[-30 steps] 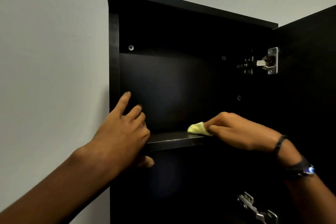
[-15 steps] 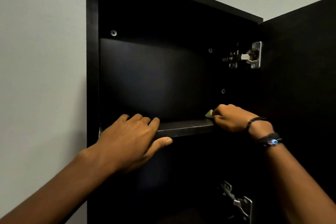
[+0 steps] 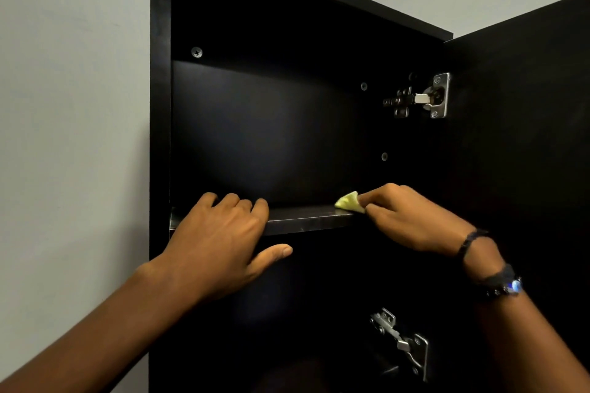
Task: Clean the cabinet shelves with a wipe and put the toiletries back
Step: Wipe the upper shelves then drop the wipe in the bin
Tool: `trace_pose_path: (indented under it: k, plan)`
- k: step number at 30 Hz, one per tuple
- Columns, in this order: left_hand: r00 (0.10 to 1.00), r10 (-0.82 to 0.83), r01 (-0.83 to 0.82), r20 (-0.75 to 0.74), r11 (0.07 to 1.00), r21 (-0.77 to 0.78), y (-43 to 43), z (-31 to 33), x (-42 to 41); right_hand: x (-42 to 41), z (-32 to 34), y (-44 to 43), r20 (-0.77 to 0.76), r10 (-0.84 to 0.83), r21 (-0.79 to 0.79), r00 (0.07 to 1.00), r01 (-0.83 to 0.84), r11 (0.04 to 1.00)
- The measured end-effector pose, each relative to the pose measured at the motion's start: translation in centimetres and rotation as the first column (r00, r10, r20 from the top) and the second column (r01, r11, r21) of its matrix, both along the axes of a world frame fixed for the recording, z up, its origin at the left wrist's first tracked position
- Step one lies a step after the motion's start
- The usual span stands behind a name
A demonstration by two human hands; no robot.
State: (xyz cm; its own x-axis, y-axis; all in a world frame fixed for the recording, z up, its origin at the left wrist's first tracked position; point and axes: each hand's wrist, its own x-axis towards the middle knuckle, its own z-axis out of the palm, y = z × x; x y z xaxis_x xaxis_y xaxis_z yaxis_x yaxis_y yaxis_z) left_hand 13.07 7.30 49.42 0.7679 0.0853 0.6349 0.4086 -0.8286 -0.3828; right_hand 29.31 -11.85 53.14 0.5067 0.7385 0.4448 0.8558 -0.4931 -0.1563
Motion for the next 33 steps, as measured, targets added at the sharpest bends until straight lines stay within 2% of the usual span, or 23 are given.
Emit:
trace_pose_path:
  k: [2, 5, 7, 9, 12, 15, 17, 20, 26, 29, 33]
  plan:
    - [1.000, 0.026, -0.026, 0.018, 1.000, 0.000, -0.2, -0.2, 0.0, -1.8, -1.3, 0.9, 0.049, 0.131, 0.056, 0.990, -0.134, 0.989]
    - [0.995, 0.080, -0.079, 0.056, 0.997, -0.025, -1.0, -0.6, -0.2, -4.2, -3.5, 3.2, 0.242, 0.267, 0.135, 0.933, -0.305, 0.943]
    - [0.988, 0.118, -0.115, 0.096, 0.993, -0.037, -1.4, -1.3, -0.4, -5.5, -4.8, 4.8, 0.380, 0.255, 0.196, 0.889, -0.346, 0.917]
    - [0.978, 0.149, -0.145, 0.143, 0.989, -0.037, -1.5, -2.0, -0.8, -5.8, -5.5, 5.6, 0.443, 0.228, 0.233, 0.867, -0.358, 0.904]
    - [0.969, 0.158, -0.158, 0.188, 0.987, -0.017, -1.4, -3.1, -1.8, -2.9, -6.1, 4.3, 0.434, 0.112, 0.338, 0.894, -0.276, 0.900]
    - [0.971, 0.142, -0.149, 0.195, 0.989, 0.020, -1.2, -3.9, -3.1, 0.7, -6.7, 1.6, 0.260, -0.123, 0.517, 0.958, -0.031, 0.855]
    - [0.971, 0.153, -0.166, 0.184, 0.985, 0.056, -0.9, -4.4, -4.0, 0.8, -7.4, 1.5, 0.186, -0.191, 0.602, 0.964, 0.042, 0.798]
    - [0.967, 0.176, -0.194, 0.183, 0.977, 0.088, -0.5, -5.0, -4.6, -1.7, -8.8, 3.8, 0.286, -0.109, 0.660, 0.952, -0.113, 0.743]
    - [0.965, 0.144, -0.165, 0.221, 0.983, 0.079, 0.0, -5.8, -4.7, -9.3, -12.7, 10.2, 0.583, 0.041, 0.538, 0.812, -0.423, 0.729]
    - [0.965, 0.144, -0.165, 0.220, 0.983, 0.078, 0.3, -5.9, -5.1, -9.2, -12.4, 10.4, 0.590, 0.043, 0.563, 0.807, -0.448, 0.694]
    - [0.964, 0.161, -0.177, 0.211, 0.982, 0.059, 0.0, -6.2, -5.6, -4.4, -11.8, 7.6, 0.460, -0.124, 0.727, 0.879, -0.293, 0.621]
